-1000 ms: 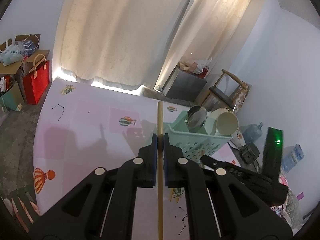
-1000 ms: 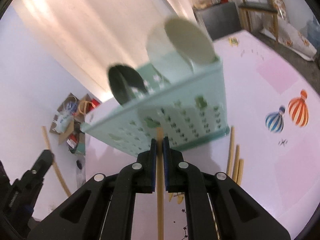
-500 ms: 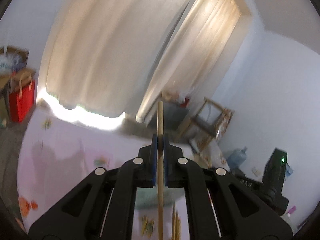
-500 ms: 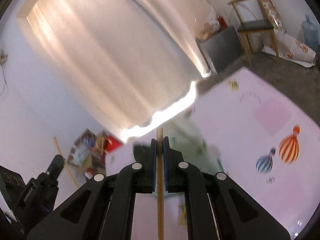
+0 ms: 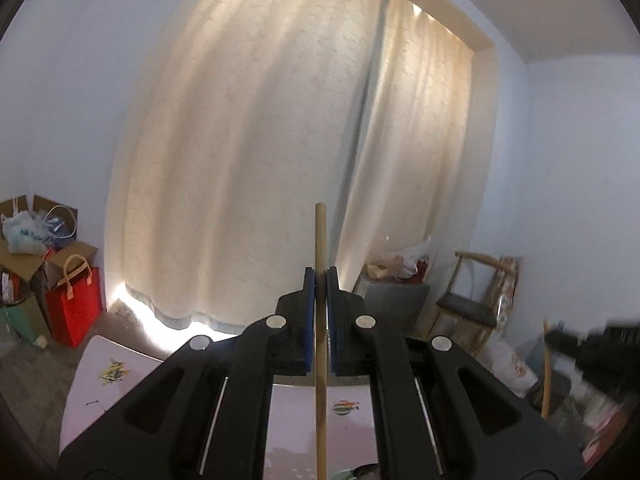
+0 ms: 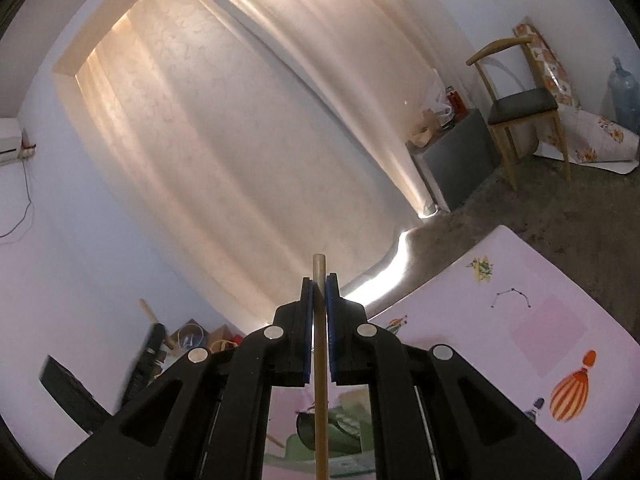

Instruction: Organize utensils

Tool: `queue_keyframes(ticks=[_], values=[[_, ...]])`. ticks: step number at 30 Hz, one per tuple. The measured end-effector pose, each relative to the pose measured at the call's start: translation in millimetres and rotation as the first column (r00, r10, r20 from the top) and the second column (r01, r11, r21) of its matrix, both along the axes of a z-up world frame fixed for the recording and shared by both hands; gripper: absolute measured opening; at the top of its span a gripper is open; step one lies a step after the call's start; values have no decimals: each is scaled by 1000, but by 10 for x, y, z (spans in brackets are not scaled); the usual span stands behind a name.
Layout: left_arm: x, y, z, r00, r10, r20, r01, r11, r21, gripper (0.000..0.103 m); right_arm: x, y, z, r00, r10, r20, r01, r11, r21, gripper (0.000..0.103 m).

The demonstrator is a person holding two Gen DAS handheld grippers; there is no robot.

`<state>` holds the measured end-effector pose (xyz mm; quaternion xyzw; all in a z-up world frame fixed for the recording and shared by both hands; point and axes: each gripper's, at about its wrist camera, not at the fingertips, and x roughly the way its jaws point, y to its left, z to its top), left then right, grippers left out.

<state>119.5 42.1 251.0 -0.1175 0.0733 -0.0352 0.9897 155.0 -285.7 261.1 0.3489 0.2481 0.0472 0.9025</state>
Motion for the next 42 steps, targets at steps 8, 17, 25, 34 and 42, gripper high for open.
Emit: queue_keyframes(ticks=[8, 17, 25, 34, 42], values=[[-77, -200, -540, 996, -48, -70, 57, 990, 129, 4, 445, 249, -41, 999, 31, 26, -31, 1000, 3, 7], [-286, 271, -763, 986, -55, -156, 53, 998, -14, 4, 876, 770, -141, 994, 57, 93, -54, 998, -32, 7], [-395, 356, -867, 980, -57, -188, 50, 998, -43, 4, 808, 1265, -351, 984, 91, 154, -59, 977, -203, 7], [-457, 295, -773, 975, -71, -210, 61, 997, -55, 19, 529, 1491, -594, 972, 190, 139, -145, 948, -283, 8], [-520, 299, -748, 977, -74, -199, 66, 997, -49, 45, 550, 1306, -590, 975, 215, 55, -197, 954, -225, 15]])
